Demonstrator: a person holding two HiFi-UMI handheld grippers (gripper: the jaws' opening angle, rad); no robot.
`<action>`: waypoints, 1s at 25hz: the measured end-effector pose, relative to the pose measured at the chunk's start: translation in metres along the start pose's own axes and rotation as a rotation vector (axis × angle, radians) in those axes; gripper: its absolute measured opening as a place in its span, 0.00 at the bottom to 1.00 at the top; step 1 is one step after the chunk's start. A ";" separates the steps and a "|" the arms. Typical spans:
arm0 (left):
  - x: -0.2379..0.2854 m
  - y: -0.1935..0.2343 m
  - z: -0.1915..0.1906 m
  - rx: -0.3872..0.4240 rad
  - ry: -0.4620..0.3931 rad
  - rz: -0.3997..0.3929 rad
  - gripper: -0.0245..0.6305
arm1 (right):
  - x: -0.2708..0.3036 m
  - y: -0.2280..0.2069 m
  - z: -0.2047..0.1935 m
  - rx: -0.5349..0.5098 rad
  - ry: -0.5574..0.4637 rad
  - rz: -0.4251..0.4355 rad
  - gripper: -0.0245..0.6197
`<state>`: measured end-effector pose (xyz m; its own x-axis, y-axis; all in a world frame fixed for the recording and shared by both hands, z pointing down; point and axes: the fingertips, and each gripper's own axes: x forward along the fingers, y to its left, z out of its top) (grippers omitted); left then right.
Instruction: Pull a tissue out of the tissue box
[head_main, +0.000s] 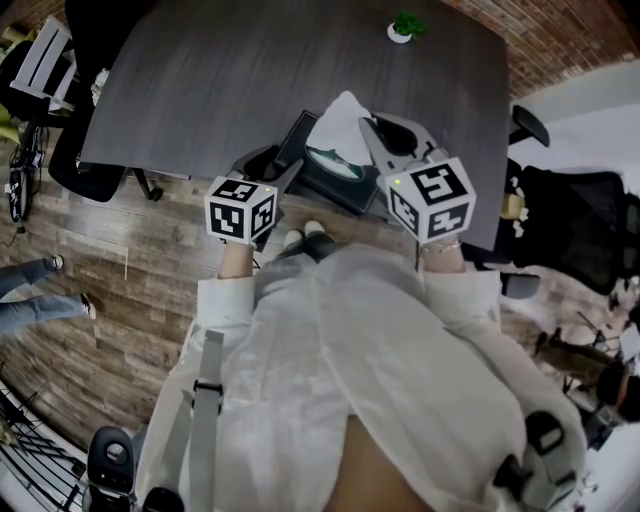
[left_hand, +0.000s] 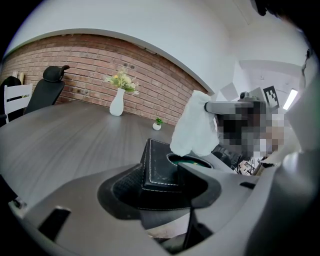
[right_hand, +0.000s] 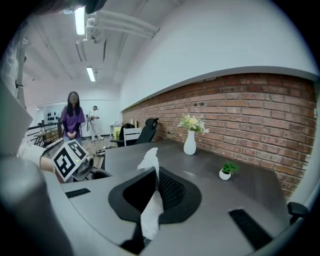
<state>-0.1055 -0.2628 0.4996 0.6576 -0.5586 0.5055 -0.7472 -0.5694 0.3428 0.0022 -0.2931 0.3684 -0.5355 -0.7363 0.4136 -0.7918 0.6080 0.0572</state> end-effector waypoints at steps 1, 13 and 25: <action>0.000 0.000 0.000 -0.003 -0.008 0.000 0.35 | -0.002 -0.001 0.001 0.012 -0.009 -0.001 0.05; -0.008 0.003 0.007 0.001 -0.008 0.086 0.35 | -0.027 0.007 0.038 0.017 -0.244 0.067 0.05; -0.043 -0.004 0.083 -0.016 -0.255 0.030 0.34 | -0.036 -0.002 0.046 0.196 -0.361 0.038 0.05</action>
<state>-0.1226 -0.2867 0.4107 0.6366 -0.7105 0.2999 -0.7669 -0.5419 0.3439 0.0094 -0.2811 0.3112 -0.6068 -0.7923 0.0646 -0.7915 0.5947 -0.1411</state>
